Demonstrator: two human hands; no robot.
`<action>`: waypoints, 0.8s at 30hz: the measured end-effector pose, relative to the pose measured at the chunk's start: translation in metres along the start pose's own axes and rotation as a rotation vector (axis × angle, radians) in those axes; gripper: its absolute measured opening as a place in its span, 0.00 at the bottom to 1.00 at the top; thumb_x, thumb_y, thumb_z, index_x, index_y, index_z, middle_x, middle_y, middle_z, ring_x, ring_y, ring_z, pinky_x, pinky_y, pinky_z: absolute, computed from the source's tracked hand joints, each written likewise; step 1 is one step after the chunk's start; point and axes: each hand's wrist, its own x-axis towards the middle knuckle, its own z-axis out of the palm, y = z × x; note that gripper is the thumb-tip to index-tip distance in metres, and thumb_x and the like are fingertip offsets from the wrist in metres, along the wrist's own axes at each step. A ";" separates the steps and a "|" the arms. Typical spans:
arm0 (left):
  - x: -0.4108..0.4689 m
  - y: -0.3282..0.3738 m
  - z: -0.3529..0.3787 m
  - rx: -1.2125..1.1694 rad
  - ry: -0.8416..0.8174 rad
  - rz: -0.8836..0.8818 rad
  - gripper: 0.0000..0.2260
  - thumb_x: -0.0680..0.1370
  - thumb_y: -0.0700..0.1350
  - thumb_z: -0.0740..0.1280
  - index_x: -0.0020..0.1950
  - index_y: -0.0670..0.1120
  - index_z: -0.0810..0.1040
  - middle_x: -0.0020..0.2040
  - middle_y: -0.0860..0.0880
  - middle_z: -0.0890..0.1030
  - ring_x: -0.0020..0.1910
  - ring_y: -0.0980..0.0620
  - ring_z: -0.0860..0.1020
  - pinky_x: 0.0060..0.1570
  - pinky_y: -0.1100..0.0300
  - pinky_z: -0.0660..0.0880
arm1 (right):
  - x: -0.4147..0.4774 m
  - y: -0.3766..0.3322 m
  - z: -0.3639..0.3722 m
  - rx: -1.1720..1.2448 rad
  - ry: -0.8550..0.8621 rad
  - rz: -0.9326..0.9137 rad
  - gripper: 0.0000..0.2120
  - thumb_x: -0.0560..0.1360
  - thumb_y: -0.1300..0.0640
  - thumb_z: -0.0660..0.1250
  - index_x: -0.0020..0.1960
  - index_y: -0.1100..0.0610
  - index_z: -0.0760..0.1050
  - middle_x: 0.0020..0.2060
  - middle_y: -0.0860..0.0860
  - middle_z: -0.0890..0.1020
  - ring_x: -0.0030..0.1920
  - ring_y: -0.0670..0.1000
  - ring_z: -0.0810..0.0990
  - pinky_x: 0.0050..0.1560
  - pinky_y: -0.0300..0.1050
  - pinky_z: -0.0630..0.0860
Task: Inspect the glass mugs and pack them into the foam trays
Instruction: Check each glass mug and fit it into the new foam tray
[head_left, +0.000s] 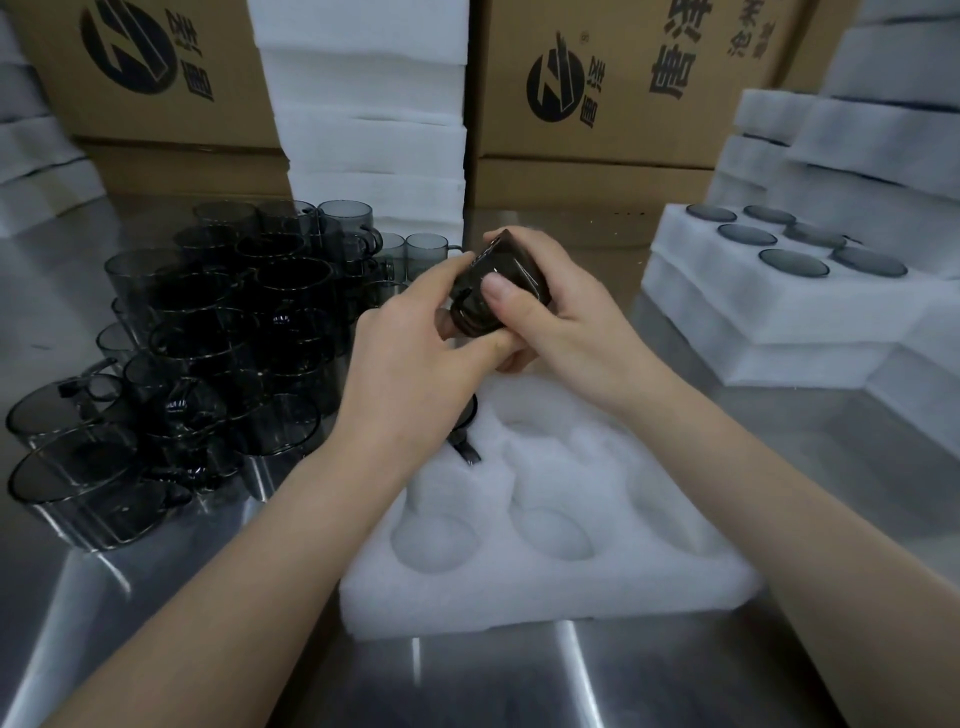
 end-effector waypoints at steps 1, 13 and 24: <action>0.000 0.000 0.000 -0.014 -0.006 -0.003 0.20 0.69 0.49 0.76 0.60 0.54 0.80 0.43 0.58 0.84 0.43 0.64 0.81 0.48 0.66 0.77 | 0.000 0.000 0.000 0.006 0.004 0.002 0.12 0.78 0.49 0.62 0.60 0.48 0.70 0.47 0.42 0.79 0.42 0.41 0.79 0.41 0.30 0.75; 0.001 -0.006 0.002 -0.060 -0.030 0.014 0.33 0.71 0.45 0.76 0.73 0.56 0.68 0.62 0.62 0.78 0.61 0.66 0.75 0.66 0.62 0.70 | 0.004 -0.003 -0.010 0.540 0.095 0.207 0.14 0.84 0.53 0.57 0.62 0.55 0.78 0.52 0.57 0.84 0.50 0.57 0.85 0.41 0.49 0.82; 0.000 -0.006 0.003 0.131 -0.069 0.067 0.44 0.68 0.50 0.78 0.78 0.52 0.58 0.72 0.54 0.70 0.69 0.60 0.67 0.68 0.68 0.64 | 0.002 0.001 -0.003 0.539 -0.137 0.242 0.12 0.78 0.49 0.64 0.46 0.54 0.84 0.43 0.52 0.85 0.44 0.50 0.84 0.42 0.42 0.79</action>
